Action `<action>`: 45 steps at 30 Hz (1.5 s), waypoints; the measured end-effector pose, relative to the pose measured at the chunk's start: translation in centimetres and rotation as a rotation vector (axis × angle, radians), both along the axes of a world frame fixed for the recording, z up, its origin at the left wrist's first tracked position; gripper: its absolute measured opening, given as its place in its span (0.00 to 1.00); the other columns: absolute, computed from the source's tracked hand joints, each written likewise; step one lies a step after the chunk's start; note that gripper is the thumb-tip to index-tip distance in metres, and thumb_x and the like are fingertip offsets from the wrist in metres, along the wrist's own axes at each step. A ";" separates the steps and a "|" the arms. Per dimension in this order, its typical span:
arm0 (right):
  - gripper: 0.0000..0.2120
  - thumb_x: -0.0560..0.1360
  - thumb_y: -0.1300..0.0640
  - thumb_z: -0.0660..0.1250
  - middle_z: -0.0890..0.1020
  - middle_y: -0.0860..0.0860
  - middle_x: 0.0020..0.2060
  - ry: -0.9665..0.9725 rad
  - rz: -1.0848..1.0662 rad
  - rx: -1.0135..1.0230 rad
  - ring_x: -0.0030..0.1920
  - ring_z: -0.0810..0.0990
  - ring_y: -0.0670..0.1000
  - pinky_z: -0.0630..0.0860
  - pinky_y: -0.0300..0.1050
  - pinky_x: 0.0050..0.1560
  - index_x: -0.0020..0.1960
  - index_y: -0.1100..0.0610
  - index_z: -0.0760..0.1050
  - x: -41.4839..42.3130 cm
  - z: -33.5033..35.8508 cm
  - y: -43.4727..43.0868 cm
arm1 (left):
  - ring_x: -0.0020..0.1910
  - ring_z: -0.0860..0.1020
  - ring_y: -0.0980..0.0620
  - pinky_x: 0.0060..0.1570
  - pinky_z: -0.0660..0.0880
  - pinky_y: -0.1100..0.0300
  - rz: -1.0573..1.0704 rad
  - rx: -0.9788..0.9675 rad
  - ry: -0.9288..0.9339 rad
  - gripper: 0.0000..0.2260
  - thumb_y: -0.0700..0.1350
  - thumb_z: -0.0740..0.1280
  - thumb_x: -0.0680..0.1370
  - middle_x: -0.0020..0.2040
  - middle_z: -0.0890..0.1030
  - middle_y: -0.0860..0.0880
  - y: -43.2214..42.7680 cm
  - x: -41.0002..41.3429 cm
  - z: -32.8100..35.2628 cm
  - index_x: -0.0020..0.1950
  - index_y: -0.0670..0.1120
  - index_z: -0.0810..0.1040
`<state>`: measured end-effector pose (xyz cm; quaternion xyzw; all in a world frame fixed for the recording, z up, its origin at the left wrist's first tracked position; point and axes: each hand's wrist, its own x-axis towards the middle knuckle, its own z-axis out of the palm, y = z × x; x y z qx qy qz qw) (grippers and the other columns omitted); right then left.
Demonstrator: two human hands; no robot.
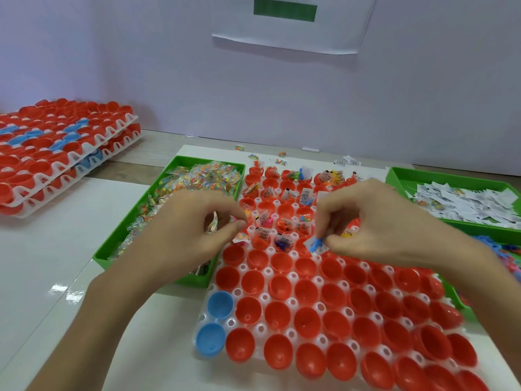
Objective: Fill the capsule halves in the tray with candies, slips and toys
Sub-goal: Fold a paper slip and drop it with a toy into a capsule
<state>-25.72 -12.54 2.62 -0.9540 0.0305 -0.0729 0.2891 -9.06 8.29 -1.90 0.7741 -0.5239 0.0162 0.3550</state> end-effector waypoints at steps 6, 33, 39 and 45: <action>0.09 0.68 0.67 0.70 0.83 0.45 0.34 0.076 0.074 -0.066 0.40 0.82 0.45 0.79 0.42 0.43 0.37 0.53 0.81 0.1 -1.3 1.1 | 0.35 0.75 0.50 0.32 0.68 0.68 0.022 -0.055 -0.029 0.04 0.45 0.73 0.77 0.34 0.81 0.56 0.0 0.0 0.1 0.44 0.53 0.86; 0.08 0.72 0.61 0.72 0.82 0.42 0.37 0.051 -0.112 -0.155 0.41 0.80 0.41 0.79 0.37 0.45 0.45 0.48 0.82 0.0 -3.2 2.9 | 0.35 0.75 0.51 0.32 0.68 0.68 0.023 -0.084 -0.082 0.04 0.44 0.73 0.77 0.35 0.81 0.55 -0.2 -0.2 0.0 0.42 0.50 0.85; 0.11 0.70 0.62 0.74 0.81 0.41 0.40 0.051 -0.176 -0.111 0.40 0.80 0.38 0.80 0.34 0.43 0.43 0.45 0.80 -0.1 -3.3 3.4 | 0.37 0.76 0.52 0.33 0.69 0.69 0.025 -0.066 -0.091 0.05 0.41 0.74 0.75 0.34 0.81 0.56 -0.2 -0.2 0.1 0.42 0.50 0.85; 0.09 0.71 0.61 0.74 0.83 0.41 0.38 0.100 -0.140 -0.093 0.41 0.81 0.38 0.82 0.38 0.45 0.45 0.48 0.83 0.0 -2.9 3.0 | 0.37 0.76 0.51 0.33 0.69 0.69 0.023 -0.069 -0.096 0.06 0.39 0.74 0.75 0.35 0.82 0.57 -0.2 -0.3 0.0 0.43 0.51 0.85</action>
